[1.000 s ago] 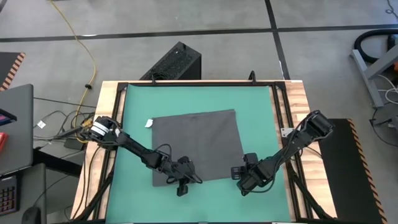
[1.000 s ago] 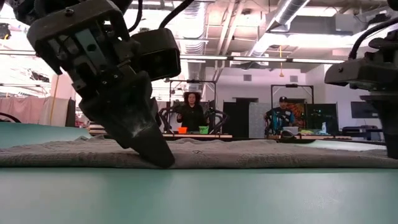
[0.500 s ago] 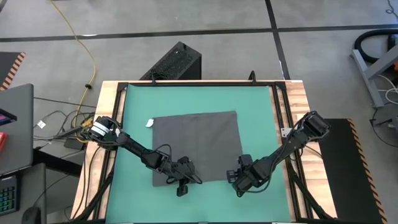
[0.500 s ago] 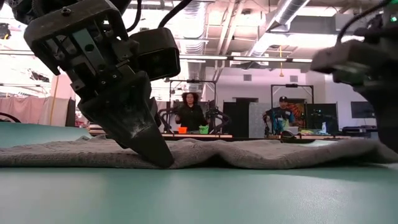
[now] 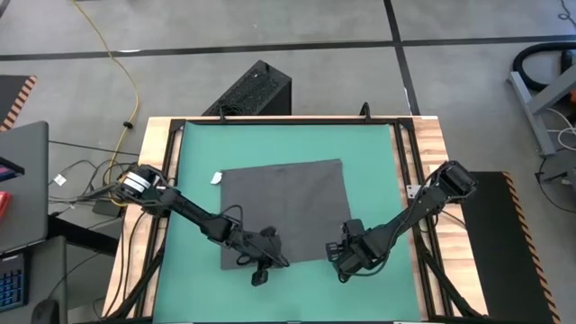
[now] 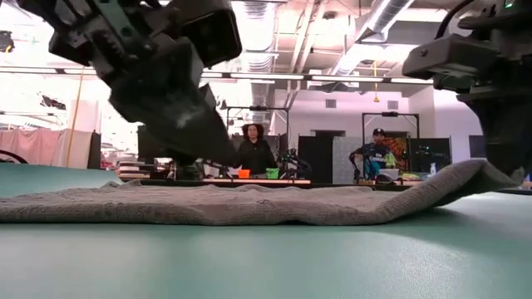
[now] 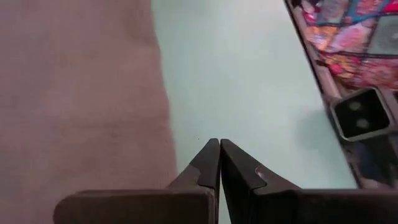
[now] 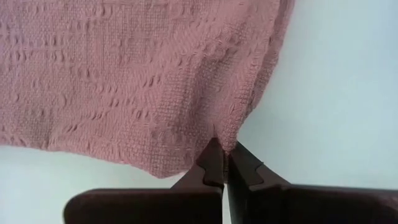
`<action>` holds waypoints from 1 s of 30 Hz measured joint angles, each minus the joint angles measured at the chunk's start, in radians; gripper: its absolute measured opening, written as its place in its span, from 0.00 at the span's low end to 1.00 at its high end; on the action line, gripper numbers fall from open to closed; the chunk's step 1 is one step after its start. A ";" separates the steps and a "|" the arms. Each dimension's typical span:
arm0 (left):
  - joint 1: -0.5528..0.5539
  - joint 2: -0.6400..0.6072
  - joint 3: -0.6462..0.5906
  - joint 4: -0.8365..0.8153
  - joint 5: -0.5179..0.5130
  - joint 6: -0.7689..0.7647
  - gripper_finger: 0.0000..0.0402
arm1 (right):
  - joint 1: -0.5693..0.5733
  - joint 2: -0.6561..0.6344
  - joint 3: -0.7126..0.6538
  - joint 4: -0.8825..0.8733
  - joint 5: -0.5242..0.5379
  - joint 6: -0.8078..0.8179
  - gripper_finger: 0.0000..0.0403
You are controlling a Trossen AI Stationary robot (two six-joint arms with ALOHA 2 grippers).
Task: Roll towel
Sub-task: Roll the gray towel on the table
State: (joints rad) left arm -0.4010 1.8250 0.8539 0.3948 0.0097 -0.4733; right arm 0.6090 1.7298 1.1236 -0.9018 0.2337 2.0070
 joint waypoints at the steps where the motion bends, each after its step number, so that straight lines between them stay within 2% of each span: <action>1: -0.001 0.000 0.000 0.006 -0.028 0.017 0.00 | 0.000 0.000 0.000 -0.001 0.000 0.000 0.04; 4: -0.006 0.012 0.000 0.010 -0.099 0.063 0.00 | 0.000 0.000 0.000 -0.002 0.000 0.000 0.04; 13: -0.007 0.026 0.000 0.017 -0.219 0.127 0.00 | 0.000 -0.001 0.000 -0.002 0.000 0.000 0.04; 21: 0.001 0.026 0.001 0.024 -0.218 0.133 0.00 | 0.000 -0.002 0.001 -0.003 0.001 0.000 0.04; 30: -0.029 0.026 0.001 0.028 -0.279 0.154 0.00 | 0.000 -0.002 0.001 -0.003 0.003 -0.003 0.04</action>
State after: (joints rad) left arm -0.4303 1.8510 0.8547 0.4226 -0.2692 -0.3197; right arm 0.6090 1.7275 1.1248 -0.9051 0.2367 2.0041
